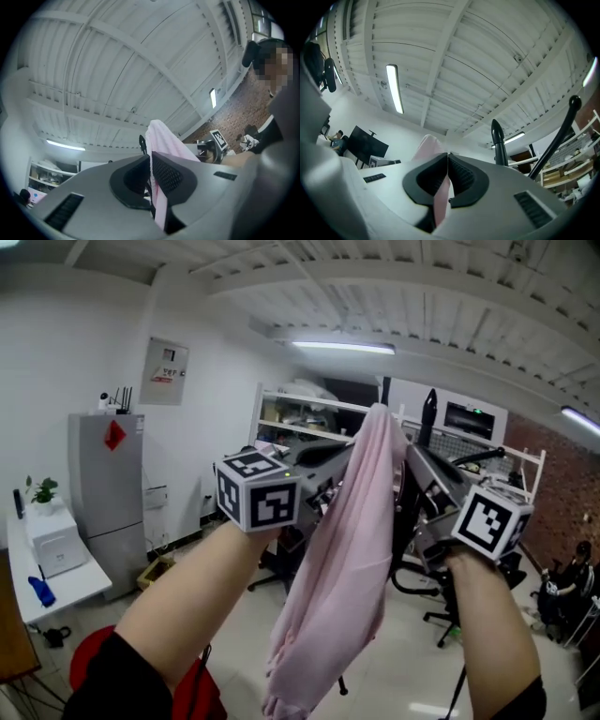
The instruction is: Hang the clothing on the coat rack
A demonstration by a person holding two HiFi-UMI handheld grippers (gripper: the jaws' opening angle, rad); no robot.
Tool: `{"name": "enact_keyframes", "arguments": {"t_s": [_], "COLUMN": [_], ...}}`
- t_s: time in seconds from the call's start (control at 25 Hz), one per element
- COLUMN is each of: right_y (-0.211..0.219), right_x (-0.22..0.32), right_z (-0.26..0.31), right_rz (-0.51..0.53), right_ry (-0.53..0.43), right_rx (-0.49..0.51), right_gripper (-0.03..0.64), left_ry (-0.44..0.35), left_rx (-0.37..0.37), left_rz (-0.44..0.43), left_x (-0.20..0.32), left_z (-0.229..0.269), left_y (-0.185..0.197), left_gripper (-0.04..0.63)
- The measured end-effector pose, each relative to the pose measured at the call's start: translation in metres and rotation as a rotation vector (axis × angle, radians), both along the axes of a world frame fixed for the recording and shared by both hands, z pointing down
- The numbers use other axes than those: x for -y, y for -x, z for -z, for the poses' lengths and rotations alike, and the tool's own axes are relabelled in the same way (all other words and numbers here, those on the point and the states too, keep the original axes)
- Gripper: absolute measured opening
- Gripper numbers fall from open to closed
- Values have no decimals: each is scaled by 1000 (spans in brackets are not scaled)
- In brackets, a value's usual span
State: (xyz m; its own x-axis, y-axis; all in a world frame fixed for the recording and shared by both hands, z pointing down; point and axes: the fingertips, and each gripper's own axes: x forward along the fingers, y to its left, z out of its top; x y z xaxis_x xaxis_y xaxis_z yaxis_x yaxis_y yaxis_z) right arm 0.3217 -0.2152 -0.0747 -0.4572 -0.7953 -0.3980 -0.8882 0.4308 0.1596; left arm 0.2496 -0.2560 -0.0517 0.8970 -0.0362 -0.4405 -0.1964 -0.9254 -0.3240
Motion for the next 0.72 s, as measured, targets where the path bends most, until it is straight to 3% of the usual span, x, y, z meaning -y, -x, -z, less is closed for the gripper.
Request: {"name": "enact_keyframes", "arguments": {"t_s": [0.12, 0.36, 0.56, 0.72], "right_y": [-2, -25, -63, -59], "right_x": [-7, -34, -69, -102], "right_z": [3, 19, 25, 10], "right_rz": [21, 28, -98, -122], "right_ry": [-36, -169, -296, -340], "right_rx": [28, 118, 200, 42], "right_gripper": [14, 14, 15, 14], "left_ry": [27, 89, 125, 96], "left_rx": [-52, -85, -136, -126], "left_rz": [9, 49, 115, 168], "left_x": [-8, -6, 8, -4], "left_z": [-7, -33, -52, -74], "left_y": [15, 37, 71, 100], "left_gripper": [0, 0, 0, 0]}}
